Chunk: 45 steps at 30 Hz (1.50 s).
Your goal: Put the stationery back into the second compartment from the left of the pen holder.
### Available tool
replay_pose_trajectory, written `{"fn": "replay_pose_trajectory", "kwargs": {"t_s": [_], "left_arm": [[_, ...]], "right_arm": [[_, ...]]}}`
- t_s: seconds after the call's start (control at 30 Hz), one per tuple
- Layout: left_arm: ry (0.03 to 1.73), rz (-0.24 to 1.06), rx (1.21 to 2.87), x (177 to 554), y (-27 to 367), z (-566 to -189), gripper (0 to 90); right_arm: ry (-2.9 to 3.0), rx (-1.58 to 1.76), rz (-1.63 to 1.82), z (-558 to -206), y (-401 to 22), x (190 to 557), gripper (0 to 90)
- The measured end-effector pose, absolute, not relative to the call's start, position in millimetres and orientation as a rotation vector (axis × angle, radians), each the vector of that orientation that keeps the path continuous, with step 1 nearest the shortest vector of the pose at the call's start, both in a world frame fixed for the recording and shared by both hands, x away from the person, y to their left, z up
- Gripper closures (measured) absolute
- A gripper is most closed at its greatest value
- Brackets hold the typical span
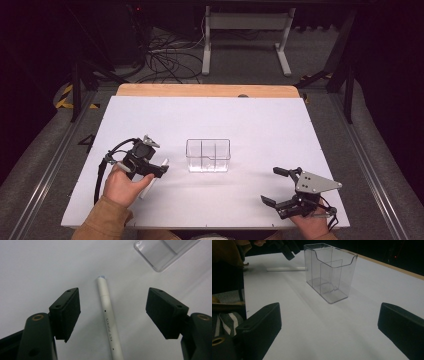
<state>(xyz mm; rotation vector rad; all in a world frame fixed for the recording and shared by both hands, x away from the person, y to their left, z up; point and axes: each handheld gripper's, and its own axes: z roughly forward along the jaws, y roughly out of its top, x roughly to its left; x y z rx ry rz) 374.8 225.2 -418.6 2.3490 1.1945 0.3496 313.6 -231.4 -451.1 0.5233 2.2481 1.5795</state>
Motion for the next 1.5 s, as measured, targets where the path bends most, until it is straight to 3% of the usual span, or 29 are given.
{"fn": "replay_pose_trajectory", "kwargs": {"t_s": [0.67, 0.93, 1.5], "left_arm": [[1.371, 0.174, 2.359, 377.1, 225.7, -435.4, 35.6], [1.409, 0.18, 2.363, 371.9, 222.3, -437.5, 37.2], [1.468, 0.21, 2.36, 374.8, 217.7, -439.4, 60.4]], "right_arm": [[2.251, 0.515, 1.574, -451.3, -231.8, 313.4, 5.4], [2.251, 0.515, 1.574, -451.5, -231.1, 313.0, 5.4], [2.249, 0.511, 1.577, -451.6, -230.9, 312.8, 5.4]]}}
